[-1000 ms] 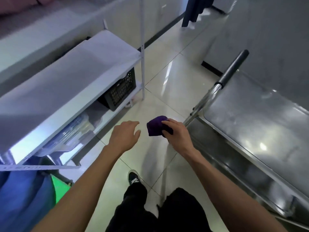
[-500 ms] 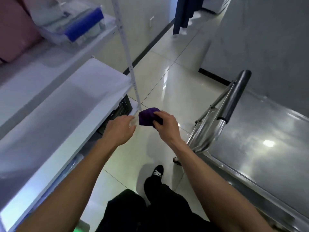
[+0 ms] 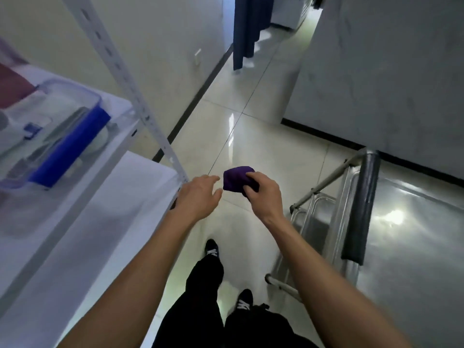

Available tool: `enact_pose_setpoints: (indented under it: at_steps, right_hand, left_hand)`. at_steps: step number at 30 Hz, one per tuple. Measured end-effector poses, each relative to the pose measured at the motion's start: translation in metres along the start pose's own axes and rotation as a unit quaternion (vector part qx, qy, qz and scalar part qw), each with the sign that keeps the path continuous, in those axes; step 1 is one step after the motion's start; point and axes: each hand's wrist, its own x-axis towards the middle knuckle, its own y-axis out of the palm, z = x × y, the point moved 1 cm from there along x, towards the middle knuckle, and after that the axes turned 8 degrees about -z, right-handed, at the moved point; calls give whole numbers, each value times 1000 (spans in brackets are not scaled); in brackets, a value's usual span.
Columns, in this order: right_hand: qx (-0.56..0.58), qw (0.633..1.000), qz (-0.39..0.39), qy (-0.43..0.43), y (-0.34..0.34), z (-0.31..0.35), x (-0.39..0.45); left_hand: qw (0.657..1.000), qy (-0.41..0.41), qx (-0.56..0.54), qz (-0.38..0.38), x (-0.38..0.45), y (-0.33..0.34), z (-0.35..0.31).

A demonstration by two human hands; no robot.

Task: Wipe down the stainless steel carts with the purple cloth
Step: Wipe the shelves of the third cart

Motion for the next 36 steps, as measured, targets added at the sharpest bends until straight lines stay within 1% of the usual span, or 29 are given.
enact_pose_setpoints:
  at_steps: [6,9,12,16,24,28,33,36]
  right_hand:
    - [-85,994,-62,30,-25,-9,74]
    - [-92,988,-102,70,-43,-23,102]
    - [-87,982,-120,120,-57,-42,134]
    - [-78,973,-148,159,-76,-70,189]
    - [-74,963,-186,181,-122,-99,302]
    - [-79,958,-204,184,-142,-112,349]
    - [-90,952,-208,205,-167,-145,412]
    - [-123,939,-231,223,-190,-165,448]
  left_hand:
    - [996,83,1,43,123,10,-29]
    - [990,123,3,64,173,18,-60]
    - [983,162,2,81,222,27,-92]
    - [977,196,23,81,288,31,-128]
    - [963,254,63,69,400,16,-200]
    - [949,294,85,72,450,17,-243]
    - [922,356,117,96,530,31,-301]
    - [903,397,119,111,581,43,-341]
